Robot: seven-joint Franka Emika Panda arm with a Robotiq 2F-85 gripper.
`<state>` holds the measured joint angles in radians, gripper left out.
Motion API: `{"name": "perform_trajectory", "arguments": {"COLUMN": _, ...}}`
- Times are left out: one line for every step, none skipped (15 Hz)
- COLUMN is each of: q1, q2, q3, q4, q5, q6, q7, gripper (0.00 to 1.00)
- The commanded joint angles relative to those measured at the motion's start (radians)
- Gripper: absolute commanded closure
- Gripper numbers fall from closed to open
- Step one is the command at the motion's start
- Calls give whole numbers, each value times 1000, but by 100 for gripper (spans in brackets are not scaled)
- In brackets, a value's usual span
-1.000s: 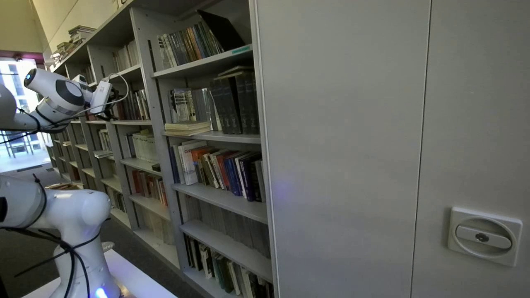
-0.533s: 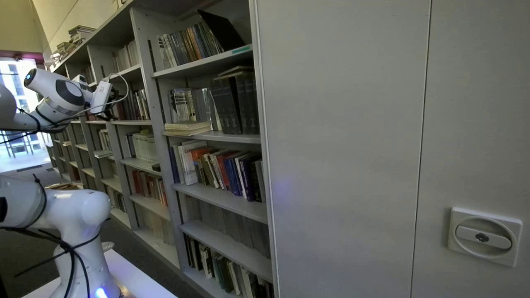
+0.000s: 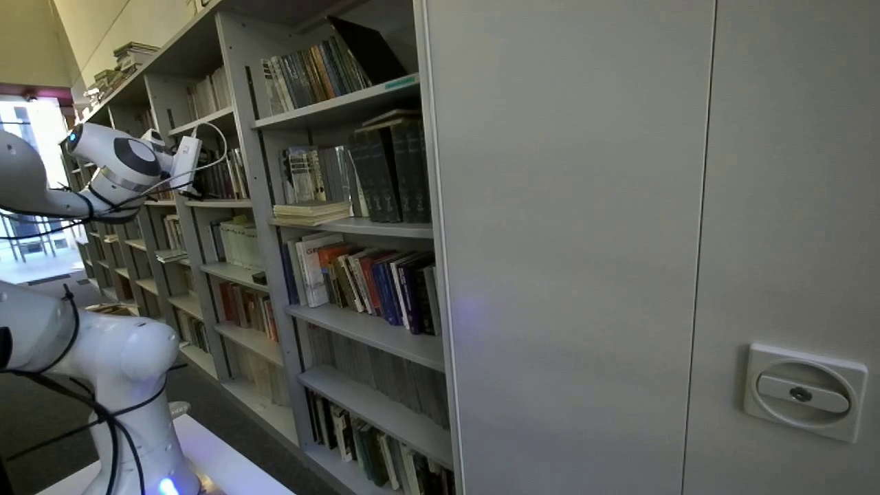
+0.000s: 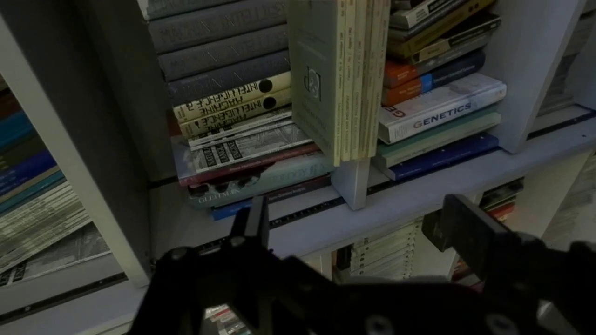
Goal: Put the book on top of the books on the shelf
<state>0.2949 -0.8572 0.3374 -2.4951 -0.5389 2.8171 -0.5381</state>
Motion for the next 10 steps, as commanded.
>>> {"name": "perform_trajectory", "arguments": {"q1": -141, "q2": 175, "q3": 55, "q4": 137, "q5": -81, "q6": 66, "q7": 42, "gripper": 0}}
{"name": "perform_trajectory", "arguments": {"q1": -174, "q2": 211, "q3": 73, "q4": 165, "q5": -103, "q6": 55, "q7": 49, "gripper": 0}}
{"name": "perform_trajectory", "arguments": {"q1": -198, "q2": 251, "q3": 88, "q4": 191, "q5": -125, "q6": 40, "q7": 59, "gripper": 0}}
{"name": "perform_trajectory", "arguments": {"q1": -206, "q2": 287, "q3": 100, "q4": 216, "q5": -140, "q6": 14, "q7": 66, "gripper": 0}}
{"name": "perform_trajectory", "arguments": {"q1": -207, "q2": 318, "q3": 107, "q4": 232, "q5": -153, "q6": -7, "q7": 76, "gripper": 0}}
{"name": "perform_trajectory", "arguments": {"q1": -150, "q2": 248, "q3": 58, "q4": 159, "q5": -144, "q6": 12, "q7": 71, "gripper": 0}}
{"name": "perform_trajectory", "arguments": {"q1": -155, "q2": 285, "q3": 62, "q4": 180, "q5": -157, "q6": 5, "q7": 78, "gripper": 0}}
{"name": "perform_trajectory", "arguments": {"q1": -154, "q2": 310, "q3": 63, "q4": 194, "q5": -162, "q6": 3, "q7": 80, "gripper": 0}}
{"name": "perform_trajectory", "arguments": {"q1": -153, "q2": 325, "q3": 62, "q4": 203, "q5": -162, "q6": 2, "q7": 80, "gripper": 0}}
{"name": "perform_trajectory", "arguments": {"q1": -152, "q2": 330, "q3": 62, "q4": 209, "q5": -162, "q6": 2, "q7": 80, "gripper": 0}}
